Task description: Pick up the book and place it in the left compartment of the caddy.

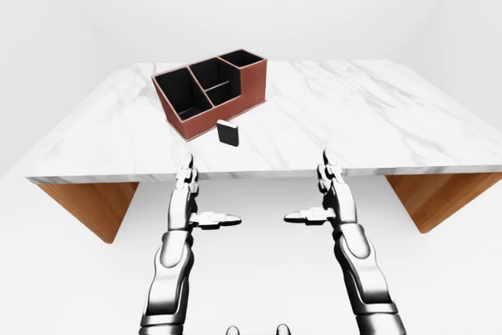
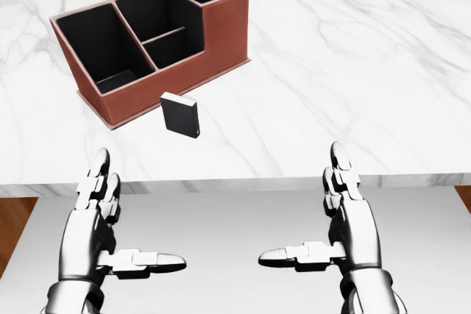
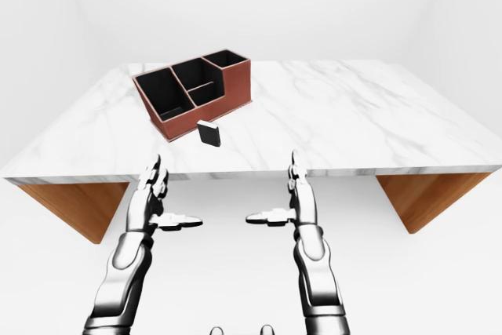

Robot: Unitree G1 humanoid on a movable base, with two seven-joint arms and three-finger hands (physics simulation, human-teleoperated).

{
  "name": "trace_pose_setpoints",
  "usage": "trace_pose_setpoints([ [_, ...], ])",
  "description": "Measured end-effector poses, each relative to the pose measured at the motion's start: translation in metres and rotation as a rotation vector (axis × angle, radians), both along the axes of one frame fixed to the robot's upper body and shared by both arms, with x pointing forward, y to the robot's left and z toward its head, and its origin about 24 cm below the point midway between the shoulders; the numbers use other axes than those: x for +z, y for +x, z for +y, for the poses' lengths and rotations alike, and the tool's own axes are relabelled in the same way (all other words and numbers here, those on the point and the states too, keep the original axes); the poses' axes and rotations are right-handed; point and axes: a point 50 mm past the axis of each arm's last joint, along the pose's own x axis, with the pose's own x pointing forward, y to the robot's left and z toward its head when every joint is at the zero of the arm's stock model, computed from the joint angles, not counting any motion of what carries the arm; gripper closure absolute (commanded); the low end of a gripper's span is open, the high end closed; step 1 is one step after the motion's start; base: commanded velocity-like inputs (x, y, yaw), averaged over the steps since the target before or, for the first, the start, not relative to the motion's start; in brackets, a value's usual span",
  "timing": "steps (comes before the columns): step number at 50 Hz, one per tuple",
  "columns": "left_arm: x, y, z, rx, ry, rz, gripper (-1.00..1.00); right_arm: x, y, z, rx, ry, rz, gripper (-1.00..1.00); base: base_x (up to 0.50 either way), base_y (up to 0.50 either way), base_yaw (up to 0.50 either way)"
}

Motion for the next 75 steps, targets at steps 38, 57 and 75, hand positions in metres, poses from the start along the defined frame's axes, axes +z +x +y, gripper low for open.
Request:
trace_pose_setpoints([
  [38, 0.033, -0.018, 0.077, 0.193, -0.064, -0.134, -1.00, 0.014, -0.005, -0.011, -0.026, -0.045, -0.016, -1.00, 0.00, 0.00, 0.00],
  [57, 0.037, -0.026, 0.105, 0.282, -0.058, -0.152, -1.00, 0.046, -0.017, -0.008, -0.026, -0.118, -0.147, -1.00, 0.04, 0.00, 0.00],
  [75, 0.039, -0.028, 0.117, 0.321, -0.059, -0.165, -1.00, 0.064, -0.024, -0.004, -0.011, -0.124, -0.227, -1.00, 0.50, 0.00, 0.00],
])
